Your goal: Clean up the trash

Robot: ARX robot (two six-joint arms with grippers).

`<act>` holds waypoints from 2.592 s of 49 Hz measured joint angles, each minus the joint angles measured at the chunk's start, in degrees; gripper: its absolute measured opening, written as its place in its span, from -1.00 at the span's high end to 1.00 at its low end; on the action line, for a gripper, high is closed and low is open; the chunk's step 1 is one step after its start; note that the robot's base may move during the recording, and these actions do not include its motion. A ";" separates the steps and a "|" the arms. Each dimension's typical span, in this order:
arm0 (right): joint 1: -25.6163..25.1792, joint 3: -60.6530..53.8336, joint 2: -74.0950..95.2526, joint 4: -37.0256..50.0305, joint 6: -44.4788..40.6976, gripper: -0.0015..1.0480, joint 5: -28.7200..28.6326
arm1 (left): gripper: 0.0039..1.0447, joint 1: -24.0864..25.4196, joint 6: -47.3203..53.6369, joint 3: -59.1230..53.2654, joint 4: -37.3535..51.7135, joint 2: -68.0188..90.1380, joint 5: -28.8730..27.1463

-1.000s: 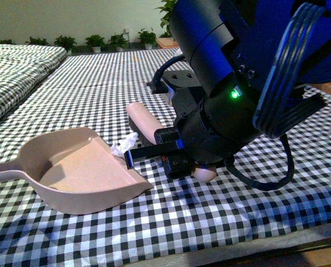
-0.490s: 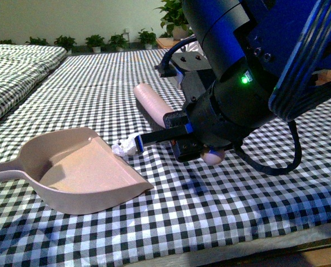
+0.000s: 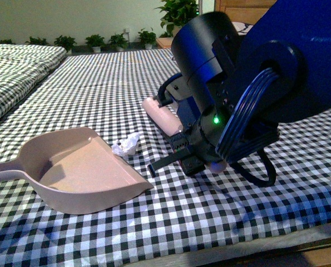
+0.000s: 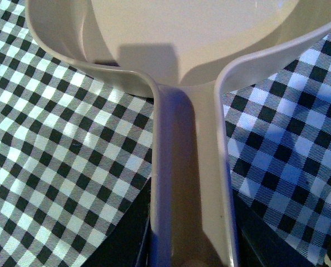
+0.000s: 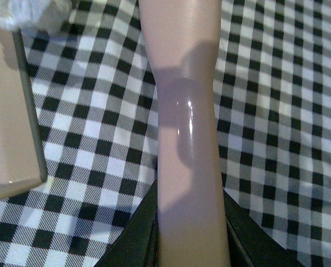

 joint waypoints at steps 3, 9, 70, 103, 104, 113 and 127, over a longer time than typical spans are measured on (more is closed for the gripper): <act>0.26 0.00 0.66 -0.63 0.11 0.61 0.13 | 0.48 0.00 0.00 0.00 0.00 0.00 0.00; 1.44 -0.22 0.85 -2.47 1.38 0.61 -1.33 | 0.48 0.00 0.00 0.00 0.00 0.00 0.00; -3.23 -1.73 -12.00 -8.24 10.84 0.61 -14.14 | 0.48 0.00 0.02 0.00 0.00 0.00 0.02; -22.67 0.28 -28.76 -5.92 10.58 0.61 -20.31 | 0.48 0.00 0.02 0.00 0.00 0.00 0.00; -23.28 -0.24 -29.51 -5.75 10.67 0.61 -20.59 | 0.48 0.00 0.02 0.00 0.00 0.00 0.00; -27.65 -4.48 -35.23 -4.48 12.41 0.61 -23.10 | 0.48 0.00 0.02 0.00 0.00 0.00 0.00; -32.52 -10.29 -44.33 -4.35 14.97 0.61 -28.37 | 0.48 0.00 0.02 0.00 0.00 0.00 0.00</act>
